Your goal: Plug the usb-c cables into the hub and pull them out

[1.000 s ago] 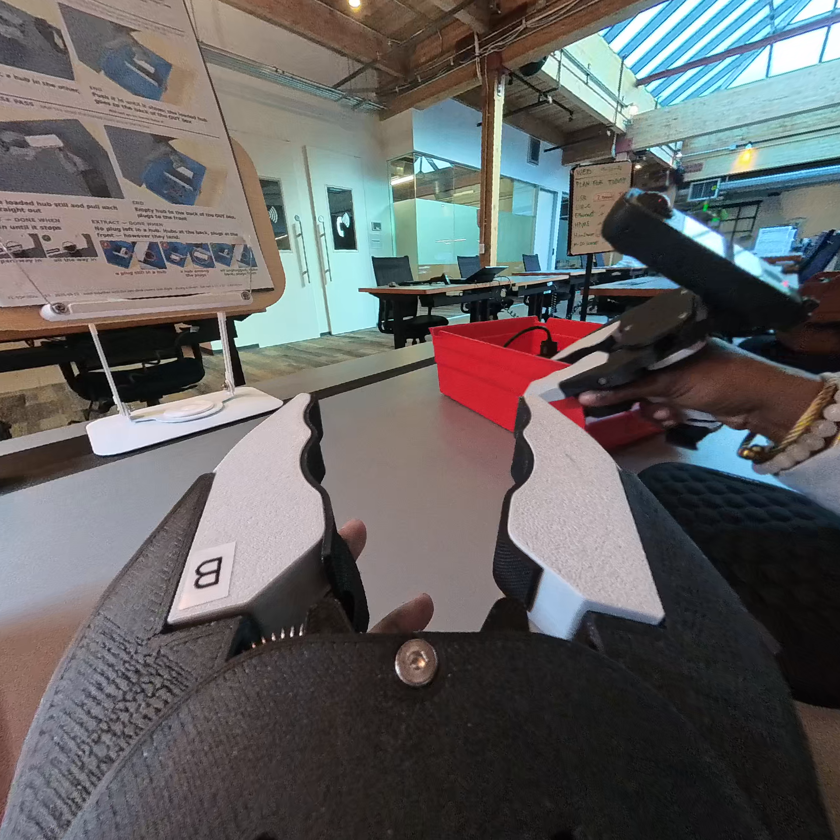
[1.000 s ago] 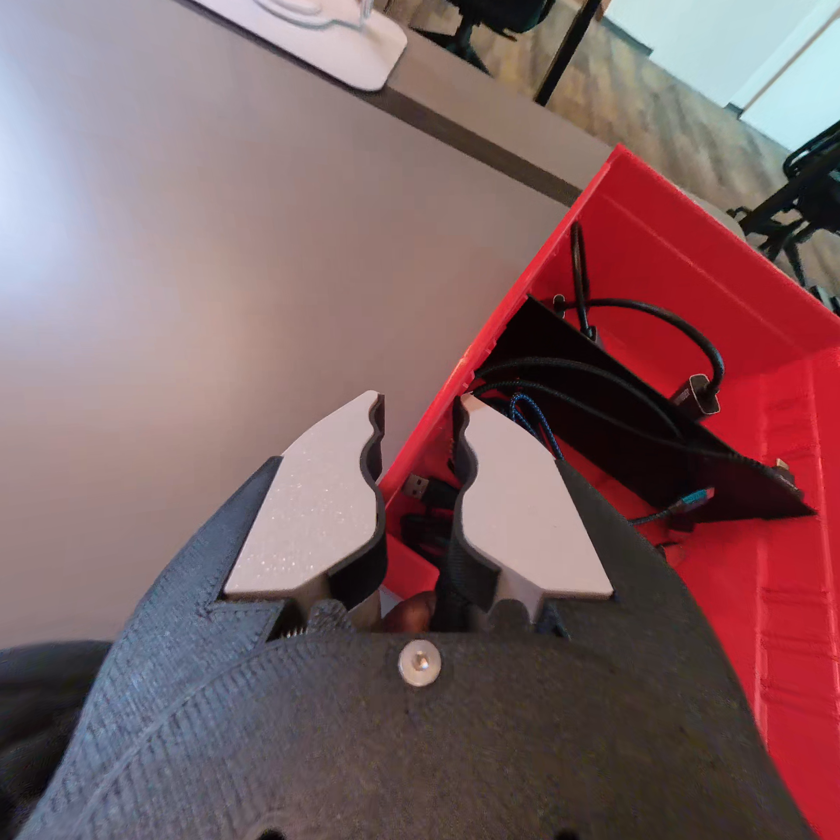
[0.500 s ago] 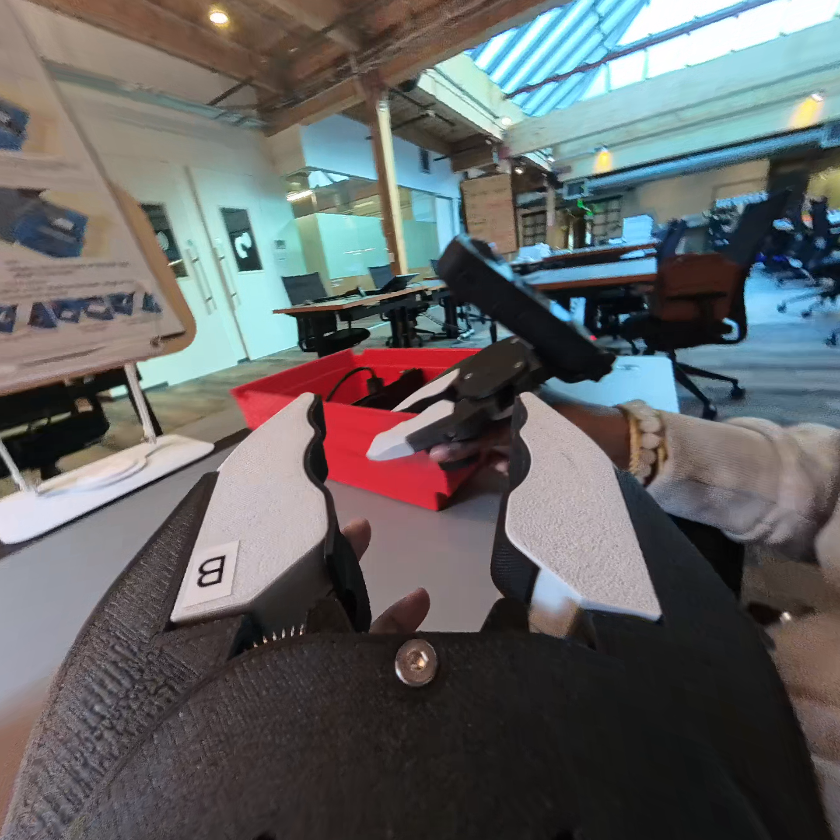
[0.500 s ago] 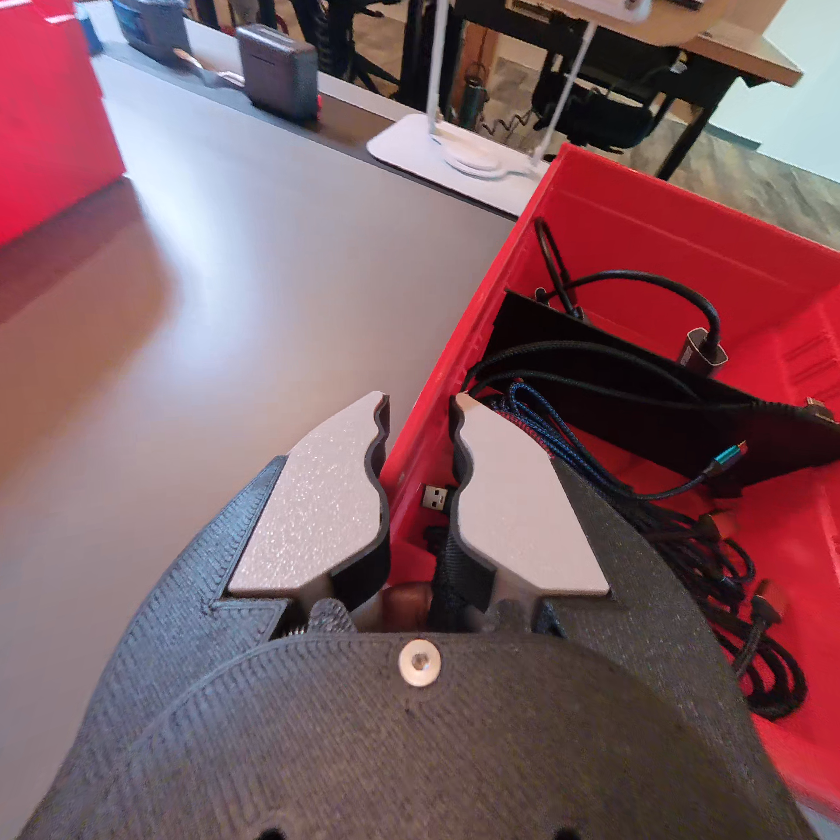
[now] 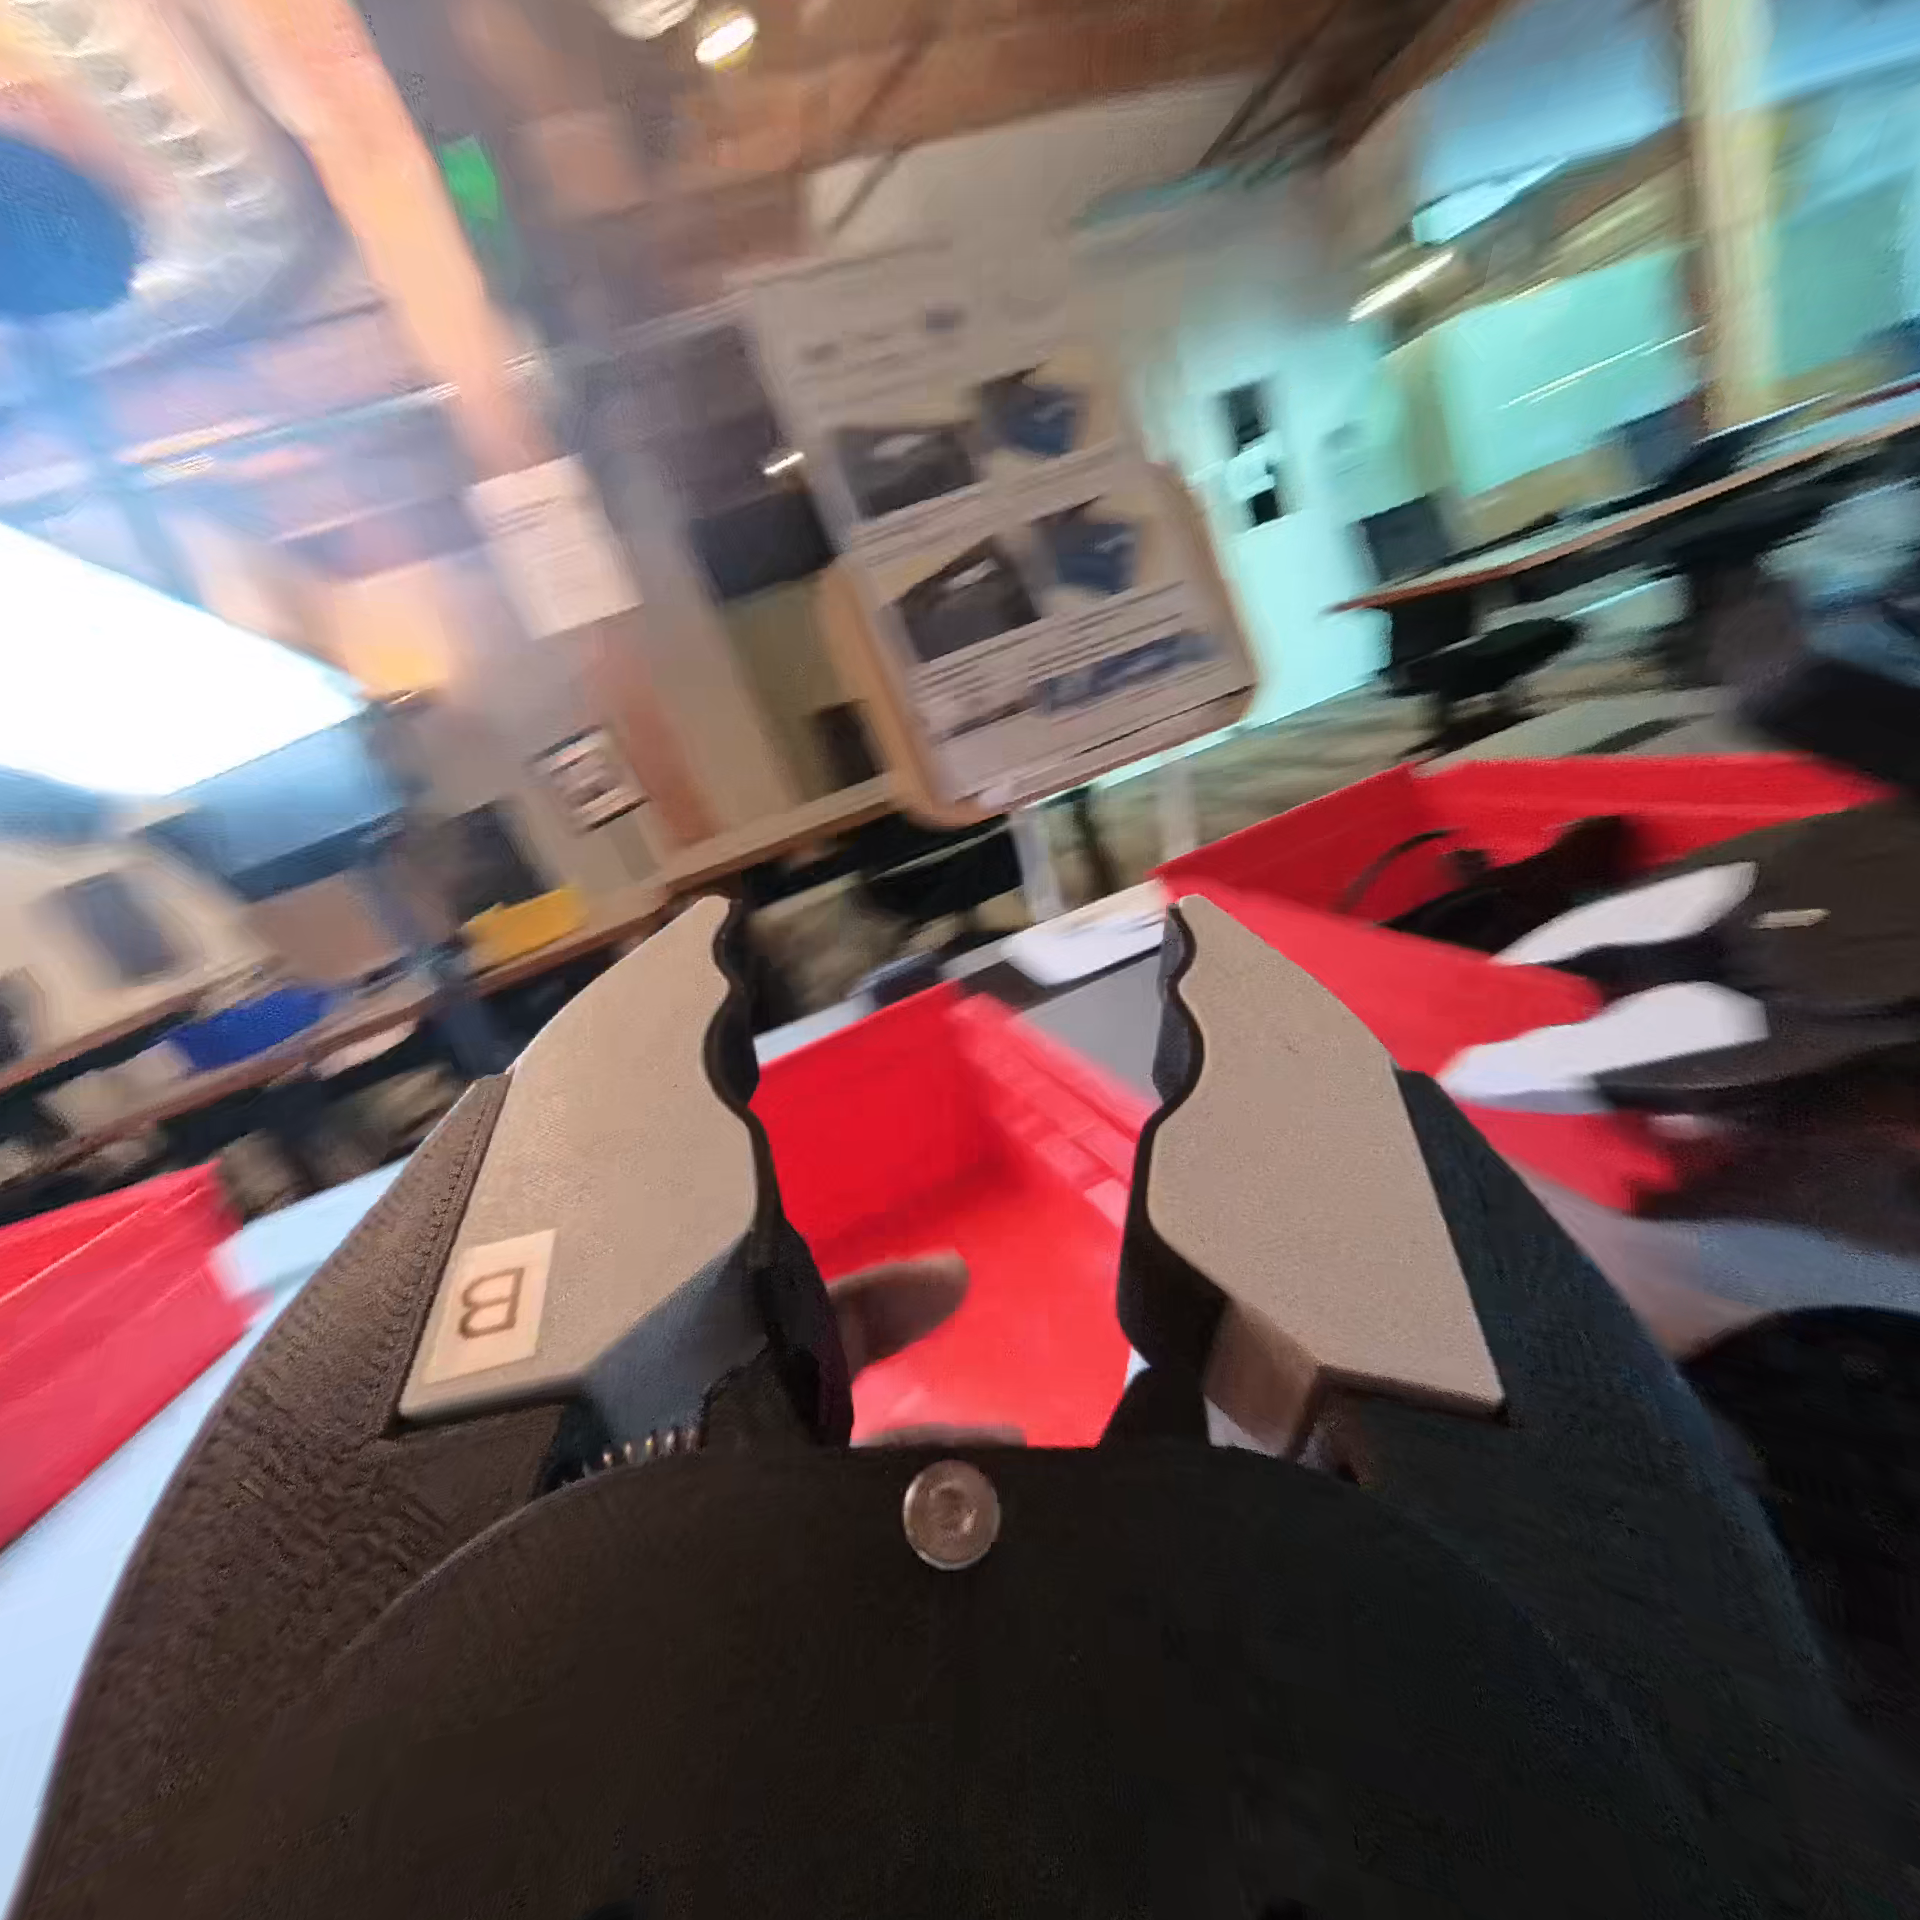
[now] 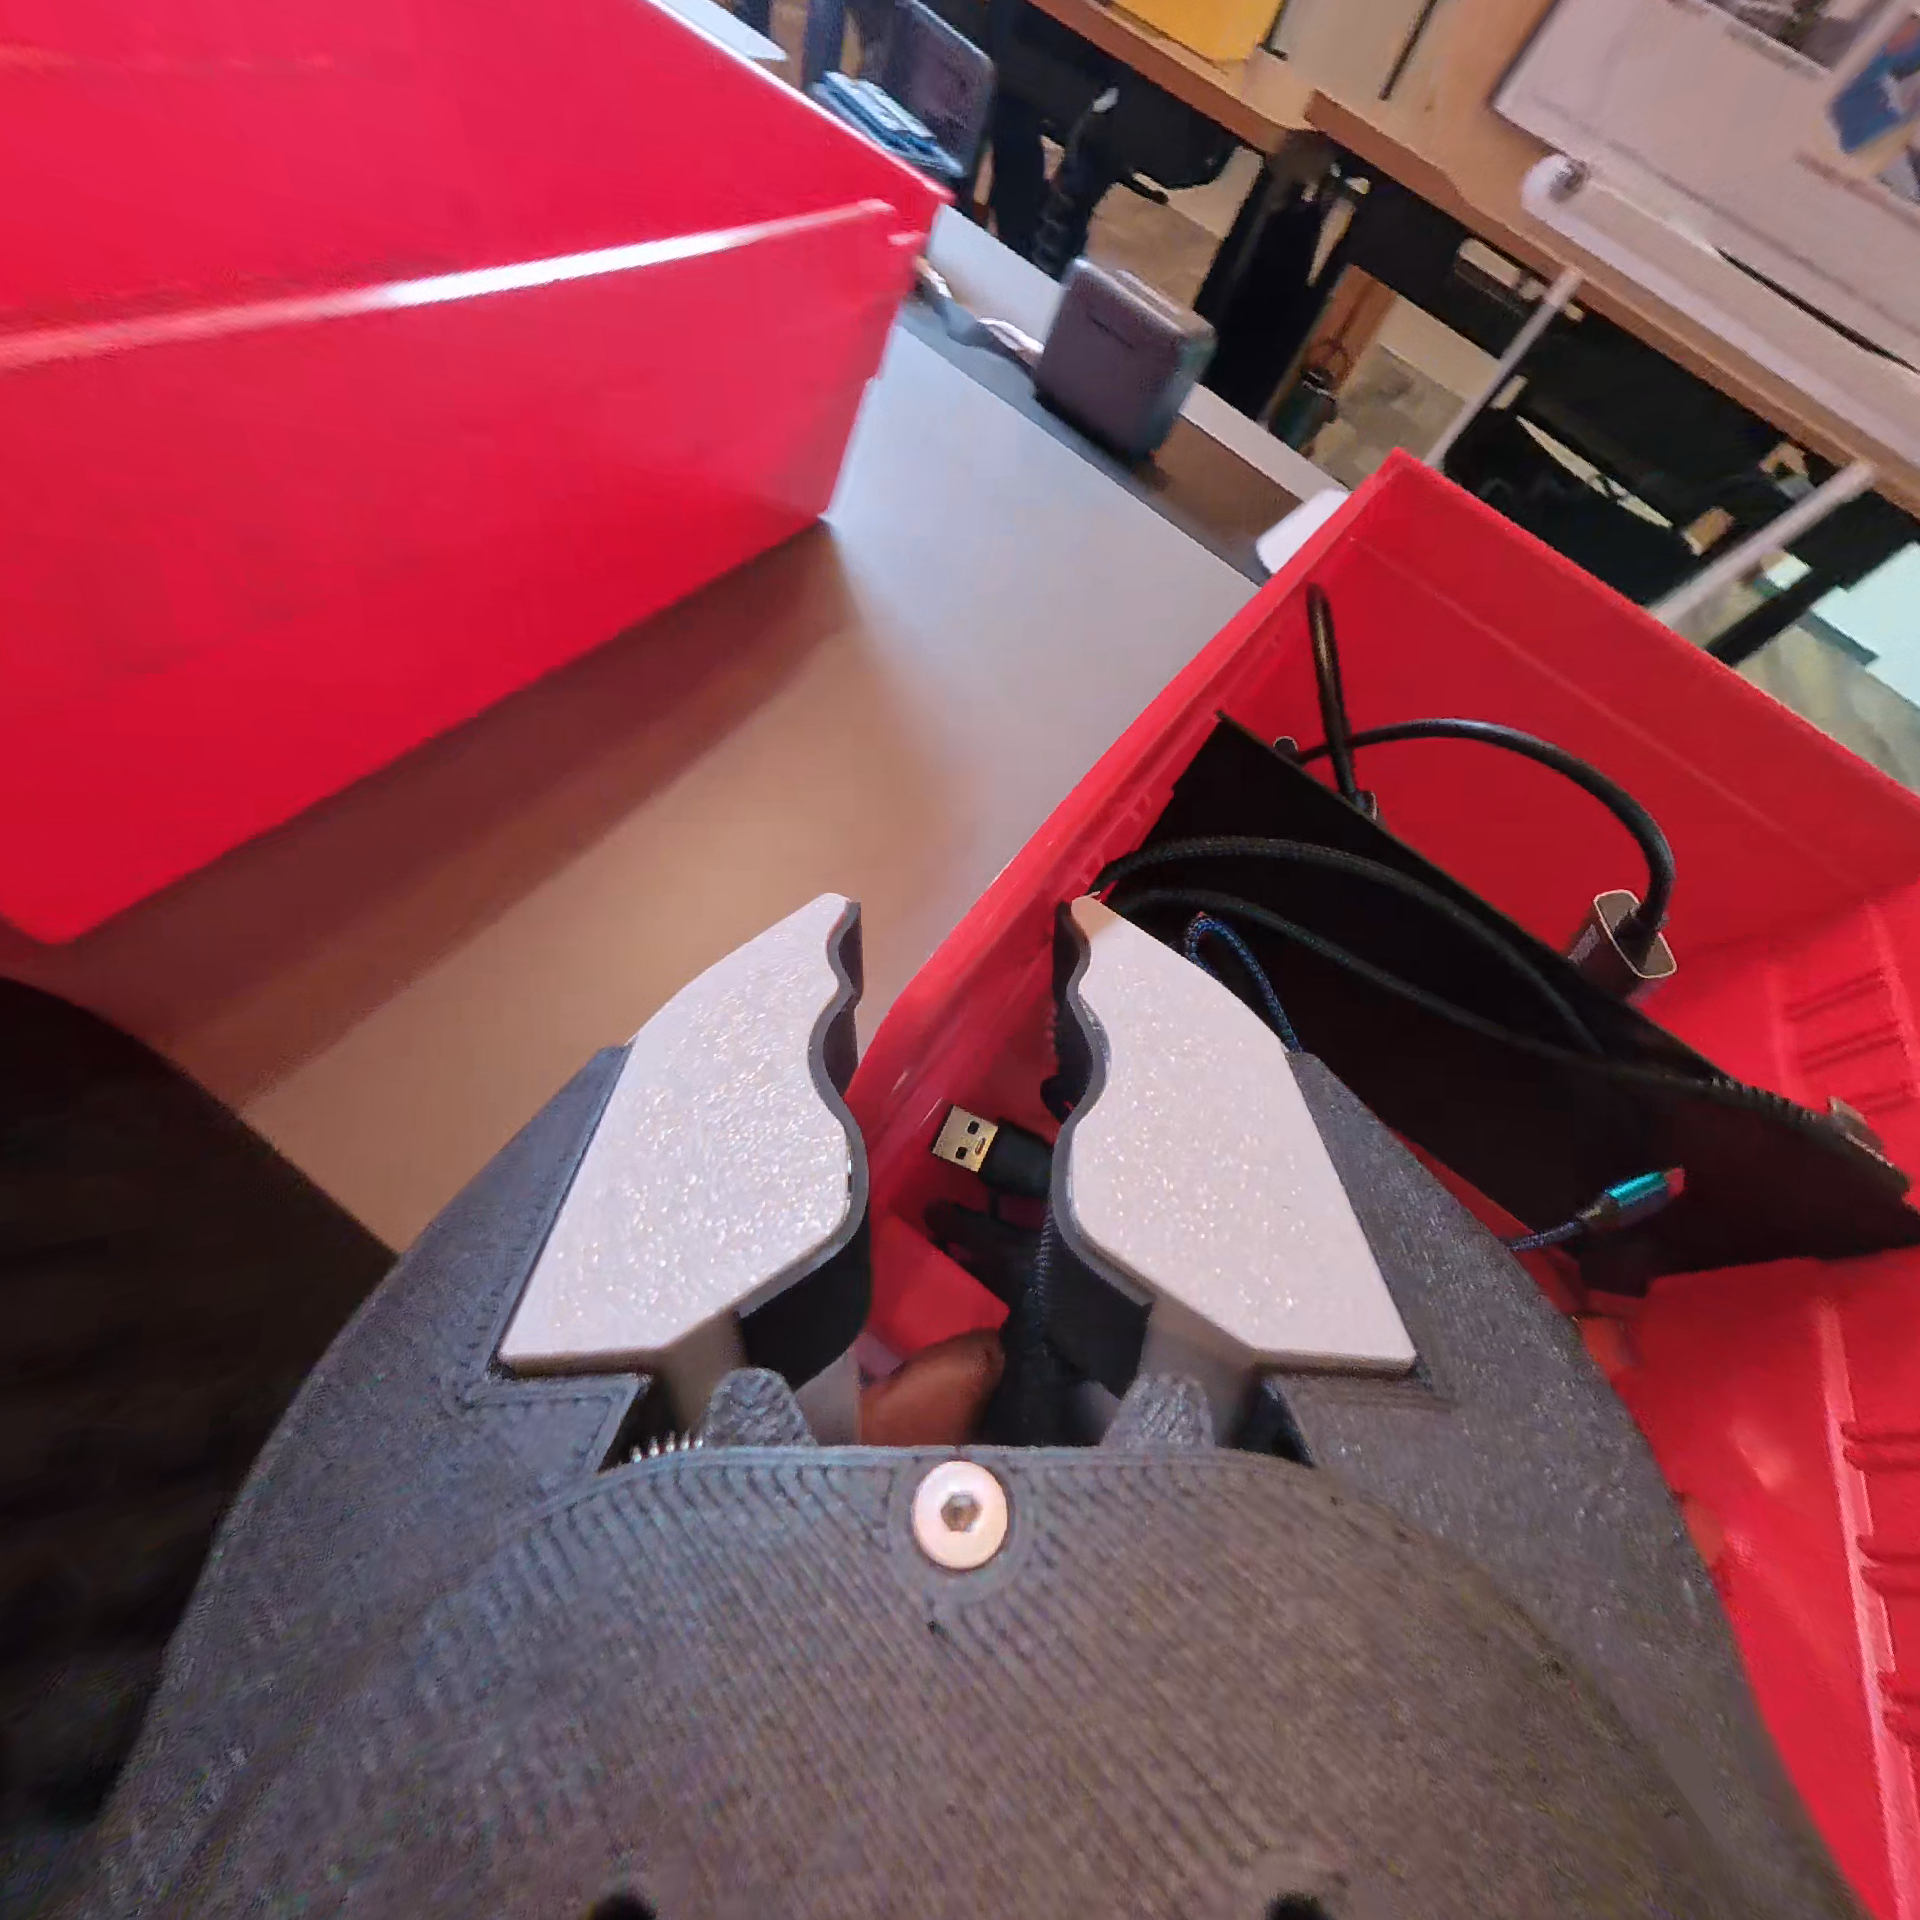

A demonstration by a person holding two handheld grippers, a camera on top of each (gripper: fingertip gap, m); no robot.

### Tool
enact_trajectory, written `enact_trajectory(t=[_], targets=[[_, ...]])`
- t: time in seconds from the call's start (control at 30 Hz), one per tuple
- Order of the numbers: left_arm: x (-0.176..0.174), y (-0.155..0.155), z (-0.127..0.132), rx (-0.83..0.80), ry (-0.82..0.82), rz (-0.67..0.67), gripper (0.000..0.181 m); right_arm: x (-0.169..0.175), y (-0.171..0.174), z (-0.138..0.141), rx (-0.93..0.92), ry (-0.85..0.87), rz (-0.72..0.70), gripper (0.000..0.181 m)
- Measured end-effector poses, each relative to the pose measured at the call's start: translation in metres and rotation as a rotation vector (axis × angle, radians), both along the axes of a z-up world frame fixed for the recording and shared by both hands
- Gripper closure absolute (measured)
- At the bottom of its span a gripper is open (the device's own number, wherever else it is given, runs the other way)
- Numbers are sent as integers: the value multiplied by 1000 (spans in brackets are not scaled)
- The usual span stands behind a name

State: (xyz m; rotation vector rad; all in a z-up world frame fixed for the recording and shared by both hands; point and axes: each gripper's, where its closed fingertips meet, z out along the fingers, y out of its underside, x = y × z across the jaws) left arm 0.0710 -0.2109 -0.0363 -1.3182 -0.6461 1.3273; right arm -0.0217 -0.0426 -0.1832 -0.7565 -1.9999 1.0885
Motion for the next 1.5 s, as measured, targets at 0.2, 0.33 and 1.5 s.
enact_trajectory(t=[0.2,0.33,1.5], targets=[[6,-132,-60,112,-266,404,106,10,-47,0,7,-8,107,145],[-6,-152,-110,178,-431,439,110,8,-73,0,13,-23,146,143],[50,-181,-142,51,-747,519,158,60,-151,73,-445,134,556,147]])
